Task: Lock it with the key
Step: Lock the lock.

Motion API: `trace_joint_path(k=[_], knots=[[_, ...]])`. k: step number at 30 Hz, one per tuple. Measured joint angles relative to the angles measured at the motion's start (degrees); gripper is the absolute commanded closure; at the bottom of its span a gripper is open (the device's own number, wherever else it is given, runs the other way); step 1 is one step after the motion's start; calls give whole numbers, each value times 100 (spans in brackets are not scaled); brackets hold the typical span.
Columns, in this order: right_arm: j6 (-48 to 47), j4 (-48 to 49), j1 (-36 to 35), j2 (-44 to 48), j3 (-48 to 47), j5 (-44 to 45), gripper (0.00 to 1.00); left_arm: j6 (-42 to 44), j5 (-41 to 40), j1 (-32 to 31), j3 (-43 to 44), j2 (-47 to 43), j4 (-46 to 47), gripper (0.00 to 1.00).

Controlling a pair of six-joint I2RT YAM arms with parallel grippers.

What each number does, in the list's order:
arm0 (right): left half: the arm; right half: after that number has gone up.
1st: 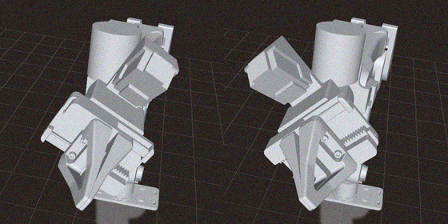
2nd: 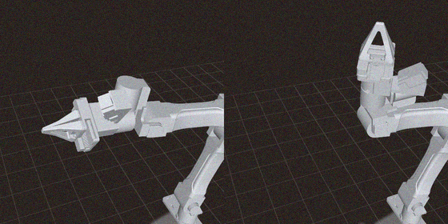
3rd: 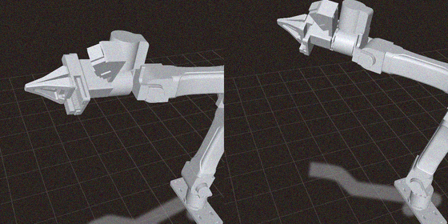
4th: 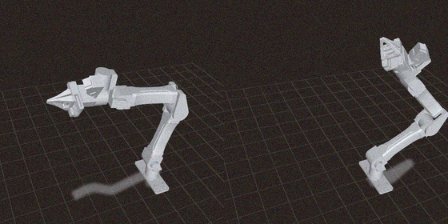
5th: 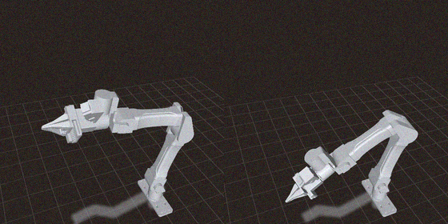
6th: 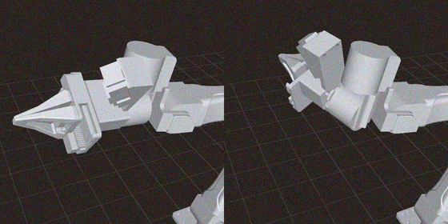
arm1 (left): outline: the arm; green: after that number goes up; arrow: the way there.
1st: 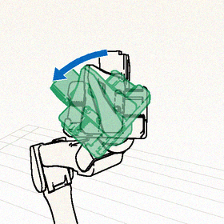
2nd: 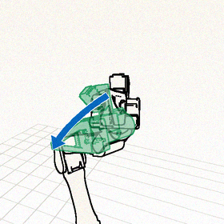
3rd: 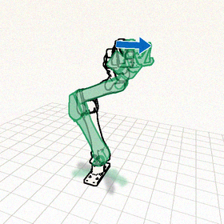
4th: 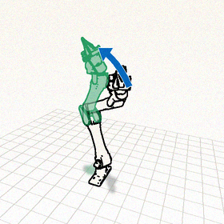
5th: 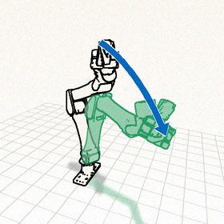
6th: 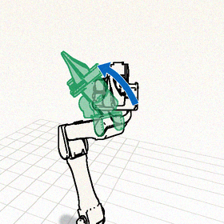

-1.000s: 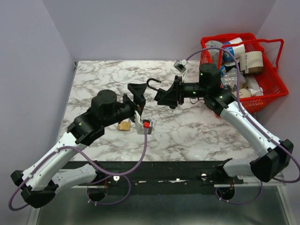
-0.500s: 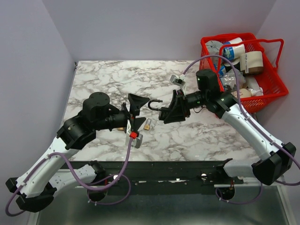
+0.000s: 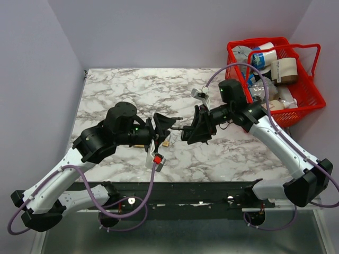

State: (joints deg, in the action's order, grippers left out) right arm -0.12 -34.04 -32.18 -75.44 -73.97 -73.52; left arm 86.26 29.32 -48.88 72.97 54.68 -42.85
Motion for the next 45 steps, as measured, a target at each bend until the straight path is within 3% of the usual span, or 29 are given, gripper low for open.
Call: trace_joint_path(k=[5,8,12,17,21,24,28,32,36,45], knots=[[-273,-243,-11,0,-101,2,99,-332,11,0,138,146,-173,49],[-680,-509,-11,4,-365,225,99,-879,208,0,393,256,-356,60],[-1200,-575,-11,164,-623,684,99,-2074,612,0,828,439,-396,67],[-1672,-560,-11,483,-752,1108,99,-3748,754,0,975,549,-59,67],[-1788,-553,-11,656,-750,1196,99,-4675,671,17,935,546,334,31],[-1735,-549,-11,688,-750,1185,99,-4898,472,17,643,365,699,27],[-1473,-505,-11,673,-693,1064,99,-4555,203,28,109,-52,942,28],[-994,-317,-11,592,-649,835,99,-3886,-26,28,7,-164,973,42],[-487,37,-11,568,-560,684,99,-3512,-205,28,-15,-133,1005,62],[-46,568,-11,614,-538,675,99,-3995,-166,48,205,72,968,98]])
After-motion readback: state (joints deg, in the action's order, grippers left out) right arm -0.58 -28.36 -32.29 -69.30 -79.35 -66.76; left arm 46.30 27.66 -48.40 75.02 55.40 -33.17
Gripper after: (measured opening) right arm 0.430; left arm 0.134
